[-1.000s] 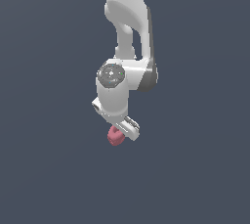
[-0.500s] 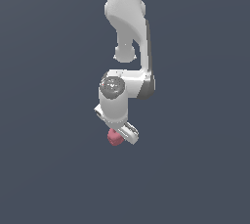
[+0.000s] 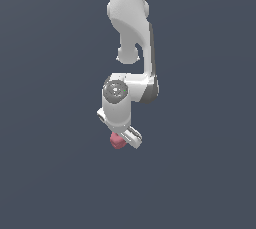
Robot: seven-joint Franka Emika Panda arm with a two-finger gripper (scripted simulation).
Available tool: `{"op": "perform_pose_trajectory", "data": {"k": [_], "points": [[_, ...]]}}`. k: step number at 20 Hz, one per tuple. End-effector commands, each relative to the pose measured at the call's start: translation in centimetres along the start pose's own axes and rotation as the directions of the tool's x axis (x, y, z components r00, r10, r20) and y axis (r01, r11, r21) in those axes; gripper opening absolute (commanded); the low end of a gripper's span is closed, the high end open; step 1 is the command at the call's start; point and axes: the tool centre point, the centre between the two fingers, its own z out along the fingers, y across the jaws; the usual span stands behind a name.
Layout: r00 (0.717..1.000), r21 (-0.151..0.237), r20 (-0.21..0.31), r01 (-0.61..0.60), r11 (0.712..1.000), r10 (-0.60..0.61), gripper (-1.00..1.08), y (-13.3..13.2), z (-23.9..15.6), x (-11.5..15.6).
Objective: Pick up the object and move it to a goal position.
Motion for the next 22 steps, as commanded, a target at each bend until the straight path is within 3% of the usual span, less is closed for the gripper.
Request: {"op": "perform_pose_trajectory", "data": {"k": [1,12,22], "points": [[1.000,0.000,-0.001,0.000,1.000,0.000,-1.00,0.0,0.0,0.0],[1.000,0.000,-0.001,0.000,1.000,0.000,-1.00,0.4,-0.8,0.0],[1.000,0.001,0.001,0.000,1.000,0.000,-1.00,3.2,-6.0,-0.3]]}}
